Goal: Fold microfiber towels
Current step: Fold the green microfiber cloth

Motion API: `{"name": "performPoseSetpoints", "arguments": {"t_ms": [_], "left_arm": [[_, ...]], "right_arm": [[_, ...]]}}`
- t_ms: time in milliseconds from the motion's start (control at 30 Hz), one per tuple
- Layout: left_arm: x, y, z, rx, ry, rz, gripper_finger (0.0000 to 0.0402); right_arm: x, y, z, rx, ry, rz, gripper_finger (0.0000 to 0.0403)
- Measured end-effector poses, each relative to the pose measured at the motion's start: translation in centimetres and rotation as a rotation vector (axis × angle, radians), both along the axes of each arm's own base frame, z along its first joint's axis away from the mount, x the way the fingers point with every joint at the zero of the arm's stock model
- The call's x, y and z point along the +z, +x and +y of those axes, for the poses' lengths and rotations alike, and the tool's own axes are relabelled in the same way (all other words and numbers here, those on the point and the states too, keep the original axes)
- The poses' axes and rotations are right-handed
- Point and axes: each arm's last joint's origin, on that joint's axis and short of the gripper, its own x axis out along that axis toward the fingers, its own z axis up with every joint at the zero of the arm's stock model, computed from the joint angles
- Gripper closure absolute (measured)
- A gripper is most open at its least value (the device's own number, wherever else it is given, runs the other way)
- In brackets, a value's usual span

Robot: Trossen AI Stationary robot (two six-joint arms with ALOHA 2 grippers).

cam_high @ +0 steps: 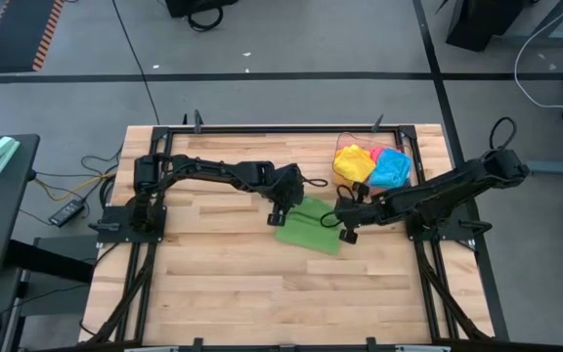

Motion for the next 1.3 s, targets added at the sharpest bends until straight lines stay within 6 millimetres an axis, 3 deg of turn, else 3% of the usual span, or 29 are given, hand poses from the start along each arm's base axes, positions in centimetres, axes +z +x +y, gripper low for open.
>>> {"name": "performPoseSetpoints", "arguments": {"t_ms": [333, 567, 900, 1300], "left_arm": [[-0.2, -0.1, -2.0, -0.06, -0.031, 0.039, 0.0385], [-0.2, -0.1, -3.4, -0.095, -0.032, 0.045, 0.0363], [1.4, -0.6, -3.4, -0.093, -0.028, 0.02, 0.0378], [1.7, -1.1, -4.5, -0.113, -0.035, 0.058, 0.0363]], "right_arm": [[-0.3, 0.5, 1.8, 0.078, 0.021, -0.032, 0.0389], [-0.2, 0.4, 2.5, 0.093, 0.06, -0.041, 0.0389], [2.0, 1.4, 2.9, 0.127, 0.056, -0.062, 0.0388], [1.9, 1.2, 3.5, 0.167, 0.12, -0.039, 0.0388]]}}
